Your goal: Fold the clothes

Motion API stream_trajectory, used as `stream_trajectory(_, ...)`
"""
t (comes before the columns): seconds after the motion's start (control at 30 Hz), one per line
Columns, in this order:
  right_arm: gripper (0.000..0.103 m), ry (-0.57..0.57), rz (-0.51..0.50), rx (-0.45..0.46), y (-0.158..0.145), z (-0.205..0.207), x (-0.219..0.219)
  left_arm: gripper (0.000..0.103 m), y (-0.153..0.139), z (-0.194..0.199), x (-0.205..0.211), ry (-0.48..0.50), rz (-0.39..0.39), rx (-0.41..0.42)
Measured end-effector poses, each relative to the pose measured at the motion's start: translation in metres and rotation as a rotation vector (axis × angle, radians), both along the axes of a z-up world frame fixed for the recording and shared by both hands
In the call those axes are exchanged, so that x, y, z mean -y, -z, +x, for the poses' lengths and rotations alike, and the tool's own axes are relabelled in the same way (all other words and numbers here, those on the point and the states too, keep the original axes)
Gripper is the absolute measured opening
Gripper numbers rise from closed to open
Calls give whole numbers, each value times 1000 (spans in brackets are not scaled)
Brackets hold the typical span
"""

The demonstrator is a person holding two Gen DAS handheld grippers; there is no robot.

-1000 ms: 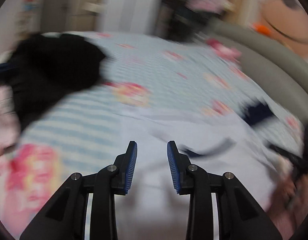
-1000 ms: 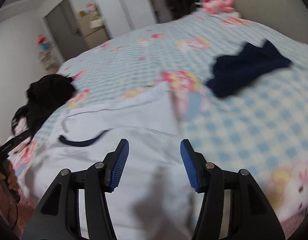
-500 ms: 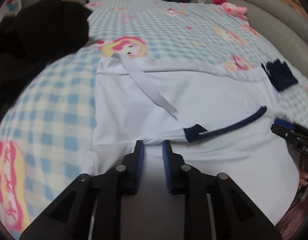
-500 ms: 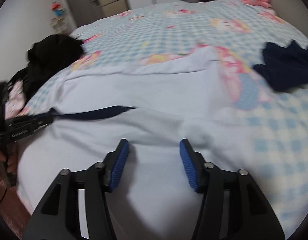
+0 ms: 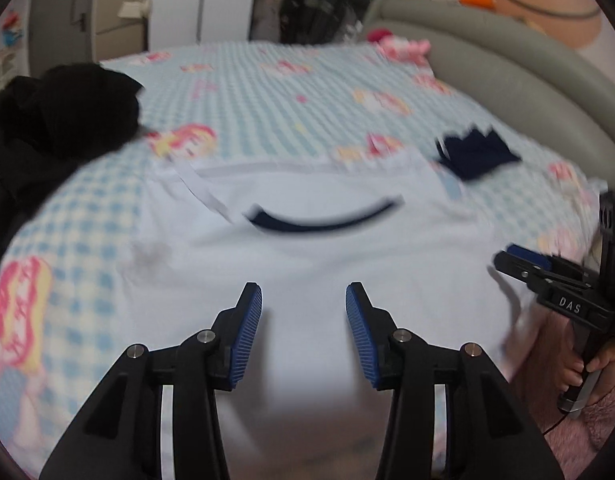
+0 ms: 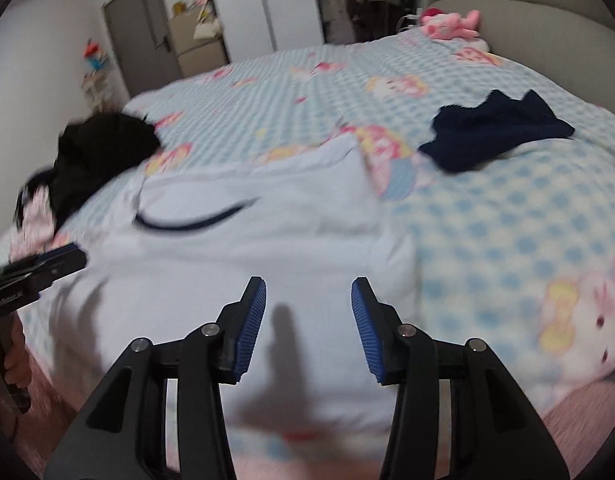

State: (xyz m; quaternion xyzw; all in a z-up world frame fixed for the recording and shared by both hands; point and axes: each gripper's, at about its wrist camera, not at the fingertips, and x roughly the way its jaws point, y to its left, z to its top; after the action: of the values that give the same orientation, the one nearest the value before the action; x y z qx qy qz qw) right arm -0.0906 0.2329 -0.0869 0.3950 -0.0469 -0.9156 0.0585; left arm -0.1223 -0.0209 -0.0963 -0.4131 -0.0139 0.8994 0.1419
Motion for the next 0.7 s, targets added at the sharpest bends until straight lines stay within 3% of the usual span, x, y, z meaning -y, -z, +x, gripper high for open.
stream_trajectory(0.1,47,-45,24,34,11,4,17,52,18,-5,-3,-67,-57,56)
stream_trajectory(0.23,48,4,56,74,23,6,1,55,29,-11,21,-148,-9,101)
stream_trajectory(0.33,45,94,95,69,21,12,-19,52,19,1,39,-203,29,76)
stream_trajectory(0.4,49,152,137,51,16,19,-32,52,11,13,43,-191,72,53)
stream_trajectory(0.53,49,62,64,19,12,27,-19,52,2,33,31,-102,153,33)
stream_trajectory(0.7,54,-73,-1,-10,10,34,7,53,7,39,-5,-15,102,35)
